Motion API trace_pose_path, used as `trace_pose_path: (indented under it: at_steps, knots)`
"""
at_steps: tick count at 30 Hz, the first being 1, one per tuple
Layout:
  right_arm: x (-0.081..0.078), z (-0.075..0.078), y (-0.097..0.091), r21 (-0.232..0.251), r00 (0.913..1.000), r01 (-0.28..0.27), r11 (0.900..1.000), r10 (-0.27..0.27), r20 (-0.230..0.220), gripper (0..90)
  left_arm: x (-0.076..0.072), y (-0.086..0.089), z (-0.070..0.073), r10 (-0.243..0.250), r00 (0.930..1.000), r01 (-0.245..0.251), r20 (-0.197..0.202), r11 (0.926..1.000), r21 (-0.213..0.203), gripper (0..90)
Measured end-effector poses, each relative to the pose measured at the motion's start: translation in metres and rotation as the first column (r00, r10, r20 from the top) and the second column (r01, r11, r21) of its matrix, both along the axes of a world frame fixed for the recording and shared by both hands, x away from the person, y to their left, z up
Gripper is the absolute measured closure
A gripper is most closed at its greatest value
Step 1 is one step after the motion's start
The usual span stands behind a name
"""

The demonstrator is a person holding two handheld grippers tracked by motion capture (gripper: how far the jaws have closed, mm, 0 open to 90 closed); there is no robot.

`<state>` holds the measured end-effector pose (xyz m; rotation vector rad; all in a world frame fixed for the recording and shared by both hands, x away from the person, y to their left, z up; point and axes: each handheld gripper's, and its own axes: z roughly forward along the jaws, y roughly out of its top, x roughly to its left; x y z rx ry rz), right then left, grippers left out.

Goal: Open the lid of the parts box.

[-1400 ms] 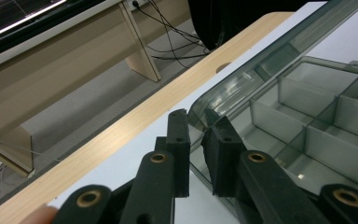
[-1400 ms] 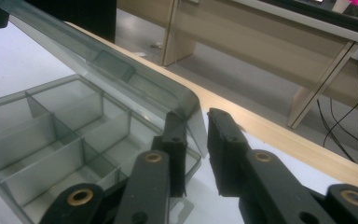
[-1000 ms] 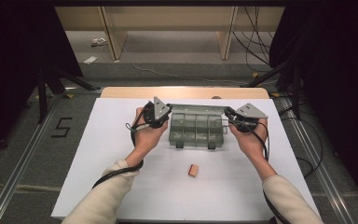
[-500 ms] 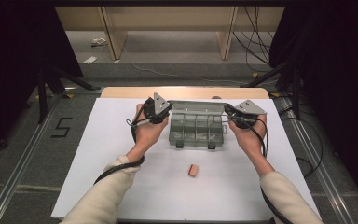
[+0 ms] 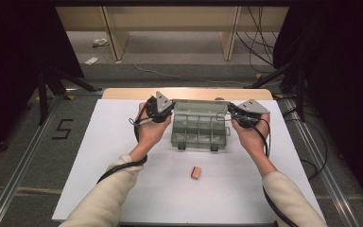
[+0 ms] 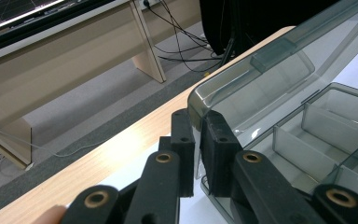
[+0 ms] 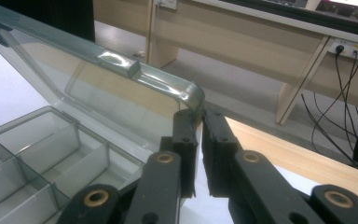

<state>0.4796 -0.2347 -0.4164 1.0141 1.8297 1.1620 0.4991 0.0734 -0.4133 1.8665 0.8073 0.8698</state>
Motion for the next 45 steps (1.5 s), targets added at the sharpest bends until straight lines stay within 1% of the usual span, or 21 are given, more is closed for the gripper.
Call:
trace_pose_path:
  at_steps: [25,45]
  knots:
    - [0.010,0.002,0.002,0.019,0.9996,0.027,0.9995,-0.027,-0.001,85.4,0.011,-0.001,0.004,0.022,0.9994,-0.023,-0.028,0.9993,-0.031,83.3]
    - [0.018,0.003,0.003,0.038,0.9991,0.042,0.9984,-0.042,-0.002,85.5,0.020,-0.003,0.006,0.033,0.9987,-0.034,-0.040,0.9986,-0.040,83.2]
